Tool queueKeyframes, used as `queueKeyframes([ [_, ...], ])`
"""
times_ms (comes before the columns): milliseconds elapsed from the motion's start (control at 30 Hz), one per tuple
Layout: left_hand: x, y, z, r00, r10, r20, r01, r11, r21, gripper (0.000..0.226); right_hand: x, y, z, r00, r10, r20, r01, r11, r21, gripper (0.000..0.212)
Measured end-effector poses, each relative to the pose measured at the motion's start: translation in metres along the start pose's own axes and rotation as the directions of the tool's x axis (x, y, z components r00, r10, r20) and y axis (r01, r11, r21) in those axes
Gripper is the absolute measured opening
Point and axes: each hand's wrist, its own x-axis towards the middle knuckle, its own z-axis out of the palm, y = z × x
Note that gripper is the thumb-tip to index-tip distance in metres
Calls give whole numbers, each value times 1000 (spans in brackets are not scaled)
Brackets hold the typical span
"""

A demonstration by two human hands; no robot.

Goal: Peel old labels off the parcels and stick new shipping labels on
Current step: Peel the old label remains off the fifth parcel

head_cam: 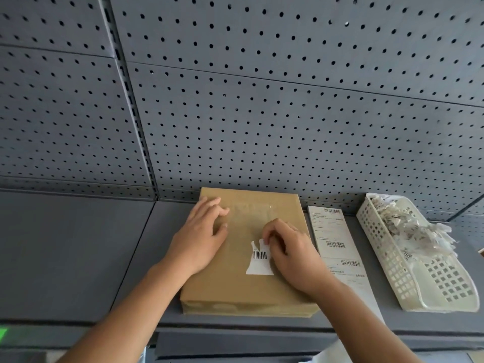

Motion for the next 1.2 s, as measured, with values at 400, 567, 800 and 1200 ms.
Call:
queueKeyframes([
  [400,-1,2,0,1000,2,-20,-2,1000,3,30,3,2,0,995,97,14,-98,988,122,30],
  [567,-1,1,0,1000,-1,-19,1,1000,-2,30,3,-2,1,998,35,59,-37,999,29,28],
  [800,0,3,-1,1000,-4,-16,4,1000,5,30,1,1,-2,994,101,39,-106,984,142,31],
  [1200,-1,2,0,1000,-19,-5,19,1000,-4,30,2,-1,-4,995,6,98,-7,1000,10,23],
])
